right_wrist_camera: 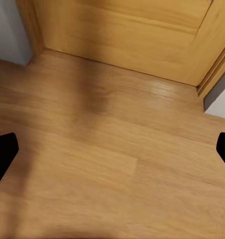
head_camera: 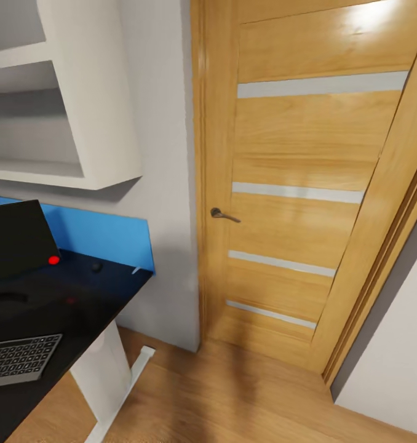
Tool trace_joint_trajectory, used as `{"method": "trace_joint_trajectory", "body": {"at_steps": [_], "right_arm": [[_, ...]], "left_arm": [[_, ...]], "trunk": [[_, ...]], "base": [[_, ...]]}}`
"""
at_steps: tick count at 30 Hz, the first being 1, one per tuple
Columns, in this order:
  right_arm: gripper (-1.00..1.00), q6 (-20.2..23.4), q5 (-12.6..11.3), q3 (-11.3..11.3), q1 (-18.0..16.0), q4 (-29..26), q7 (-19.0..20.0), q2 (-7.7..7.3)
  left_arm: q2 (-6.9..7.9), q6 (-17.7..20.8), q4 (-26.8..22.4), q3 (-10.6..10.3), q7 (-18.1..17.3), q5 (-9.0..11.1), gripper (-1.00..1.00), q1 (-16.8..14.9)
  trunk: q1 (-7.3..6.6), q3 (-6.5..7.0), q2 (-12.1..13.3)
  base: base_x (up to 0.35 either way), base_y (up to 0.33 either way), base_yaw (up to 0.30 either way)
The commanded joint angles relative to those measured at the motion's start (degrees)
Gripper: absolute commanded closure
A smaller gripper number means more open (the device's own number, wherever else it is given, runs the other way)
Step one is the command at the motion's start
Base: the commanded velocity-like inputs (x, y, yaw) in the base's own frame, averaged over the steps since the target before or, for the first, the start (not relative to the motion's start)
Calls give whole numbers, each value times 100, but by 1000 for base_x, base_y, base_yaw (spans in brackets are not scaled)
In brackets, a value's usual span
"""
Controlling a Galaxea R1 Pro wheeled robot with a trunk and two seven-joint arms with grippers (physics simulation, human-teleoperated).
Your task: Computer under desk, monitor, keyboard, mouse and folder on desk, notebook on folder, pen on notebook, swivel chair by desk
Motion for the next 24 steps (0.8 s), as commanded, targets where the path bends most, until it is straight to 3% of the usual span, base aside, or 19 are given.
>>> {"method": "trace_joint_trajectory", "body": {"at_steps": [1,5,6,15,16,21,24], "right_arm": [[-100,-36,43,-2,-3,2,-57,1],[-100,-230,47,10,-3,9,-251,7],[-100,-395,90,19,-3,11,-488,9],[-100,-836,665,11,-3,22,-1294,96],[-100,-1188,1083,6,-3,145,-1893,171],[-100,-1507,1605,0,-3,273,-2570,251],[-100,-1556,1796,-1,-3,296,-2862,279]], "left_arm": [[-3,-14,-2,17,12,-11,-100,-1],[-3,-19,-2,17,8,-11,-100,-1],[-3,-20,-2,17,7,-11,-100,-1],[-3,2,-3,17,6,-11,-100,-1],[-3,9,-2,17,8,-11,-100,-1],[-3,11,-2,17,8,-11,-100,-1],[-3,11,-2,17,8,-11,-100,-1]], "trunk": [[0,-6,-4],[0,-6,-4],[0,-6,-4],[0,-6,-4],[0,-6,-4],[0,-6,-4],[0,-6,-4]], "base": [[0,-4,283],[0,-2,283],[0,-1,284],[0,0,284],[77,0,284],[142,0,284],[200,0,285]]}}
